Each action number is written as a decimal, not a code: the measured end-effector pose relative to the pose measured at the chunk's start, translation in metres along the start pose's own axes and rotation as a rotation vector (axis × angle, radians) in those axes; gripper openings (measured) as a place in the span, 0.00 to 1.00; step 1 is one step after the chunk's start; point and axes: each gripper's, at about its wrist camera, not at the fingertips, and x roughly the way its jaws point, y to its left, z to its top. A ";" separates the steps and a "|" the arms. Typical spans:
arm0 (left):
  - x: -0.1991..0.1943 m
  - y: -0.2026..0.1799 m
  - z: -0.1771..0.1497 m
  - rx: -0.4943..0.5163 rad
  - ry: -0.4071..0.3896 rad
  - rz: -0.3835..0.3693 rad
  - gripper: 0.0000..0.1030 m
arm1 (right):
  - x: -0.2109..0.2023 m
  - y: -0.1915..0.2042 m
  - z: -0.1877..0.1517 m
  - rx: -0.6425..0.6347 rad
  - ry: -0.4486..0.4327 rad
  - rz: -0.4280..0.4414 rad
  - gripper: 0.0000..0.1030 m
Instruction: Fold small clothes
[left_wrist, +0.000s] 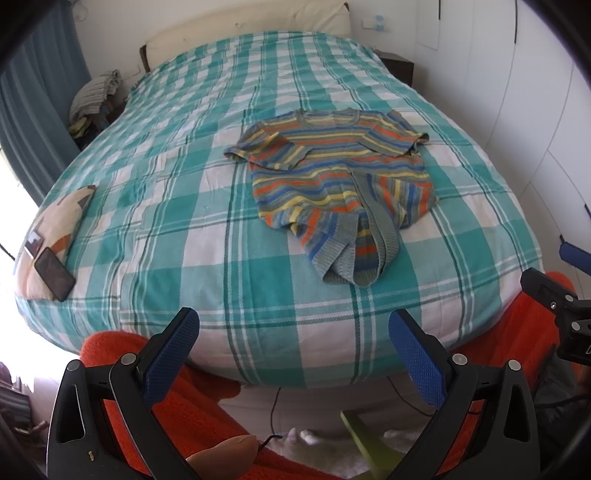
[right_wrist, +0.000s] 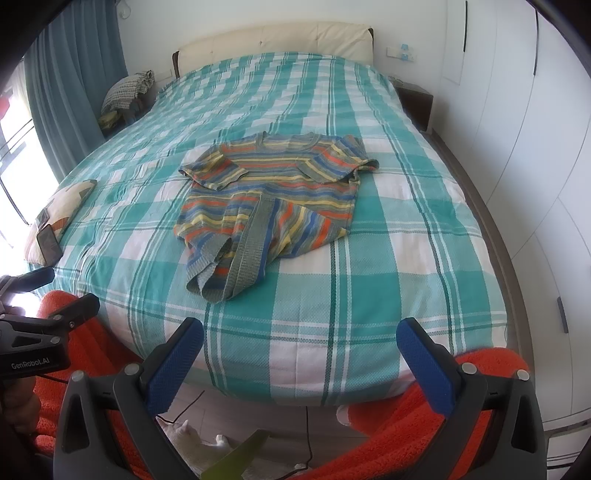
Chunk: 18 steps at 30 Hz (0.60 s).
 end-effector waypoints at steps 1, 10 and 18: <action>0.000 0.000 0.001 0.000 0.002 0.000 1.00 | 0.000 0.000 0.000 0.000 0.000 0.000 1.00; -0.001 0.000 0.004 0.003 0.007 -0.001 1.00 | 0.000 0.000 0.000 0.001 0.001 0.001 1.00; -0.001 0.001 0.004 0.003 0.008 -0.002 1.00 | 0.001 0.001 -0.001 0.000 0.001 0.002 1.00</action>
